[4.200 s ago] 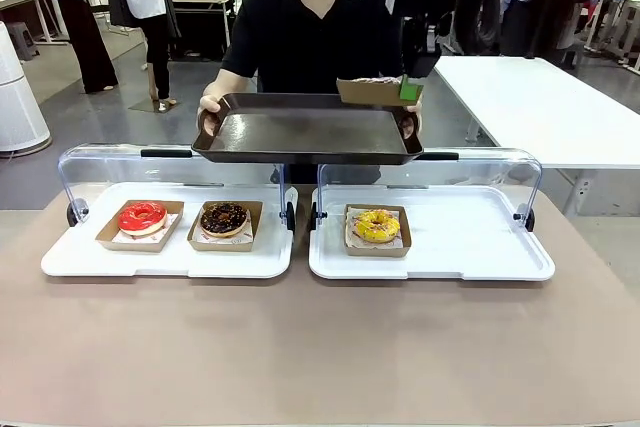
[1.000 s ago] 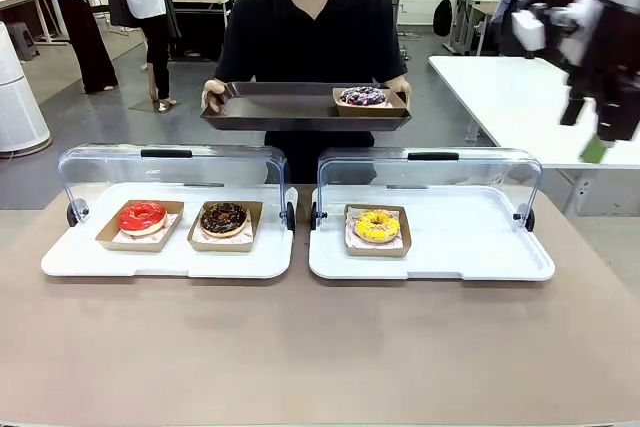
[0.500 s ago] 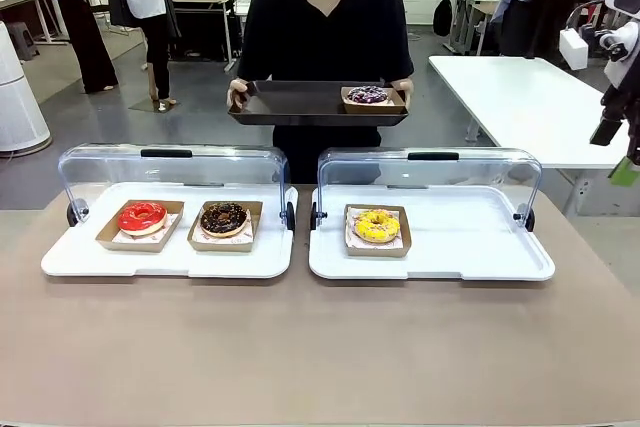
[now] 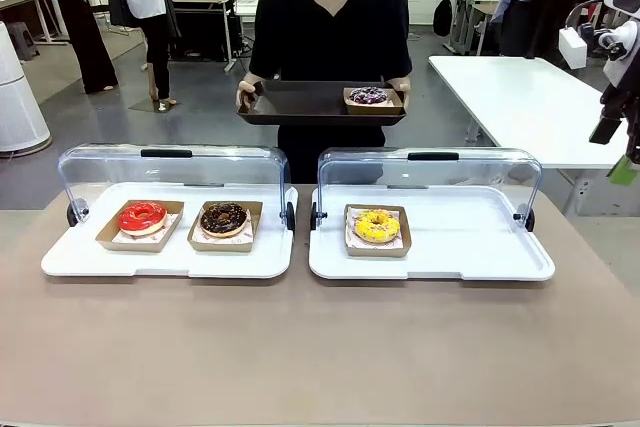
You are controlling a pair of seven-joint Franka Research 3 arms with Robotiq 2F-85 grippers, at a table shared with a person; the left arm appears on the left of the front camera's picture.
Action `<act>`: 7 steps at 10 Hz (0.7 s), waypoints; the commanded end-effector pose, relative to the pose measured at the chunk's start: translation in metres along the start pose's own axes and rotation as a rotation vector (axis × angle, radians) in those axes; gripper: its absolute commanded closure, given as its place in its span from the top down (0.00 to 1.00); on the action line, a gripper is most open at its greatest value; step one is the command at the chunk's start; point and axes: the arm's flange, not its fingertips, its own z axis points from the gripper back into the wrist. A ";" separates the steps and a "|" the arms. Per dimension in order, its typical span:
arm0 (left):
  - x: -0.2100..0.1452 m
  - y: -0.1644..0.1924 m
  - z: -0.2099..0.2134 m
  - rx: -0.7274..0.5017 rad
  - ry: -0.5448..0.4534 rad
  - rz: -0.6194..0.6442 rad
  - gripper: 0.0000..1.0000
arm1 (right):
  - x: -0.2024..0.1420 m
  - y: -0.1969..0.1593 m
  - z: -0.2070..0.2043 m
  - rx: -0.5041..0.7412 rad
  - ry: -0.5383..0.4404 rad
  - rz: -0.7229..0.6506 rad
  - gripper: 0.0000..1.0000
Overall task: Provide the desired donut to the person.
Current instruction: Place the picked Paper togo box onto the Handle tray extended by the person, then pick up and lift the Paper togo box containing the Donut pointed at by the person.
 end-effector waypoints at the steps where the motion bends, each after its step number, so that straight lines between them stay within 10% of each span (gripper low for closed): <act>1: 0.000 0.001 0.001 -0.006 -0.021 -0.010 1.00 | -0.001 0.001 0.000 0.008 0.000 0.000 1.00; 7: 0.000 0.001 0.001 -0.006 -0.021 -0.010 1.00 | -0.001 0.001 0.000 0.008 0.000 0.000 1.00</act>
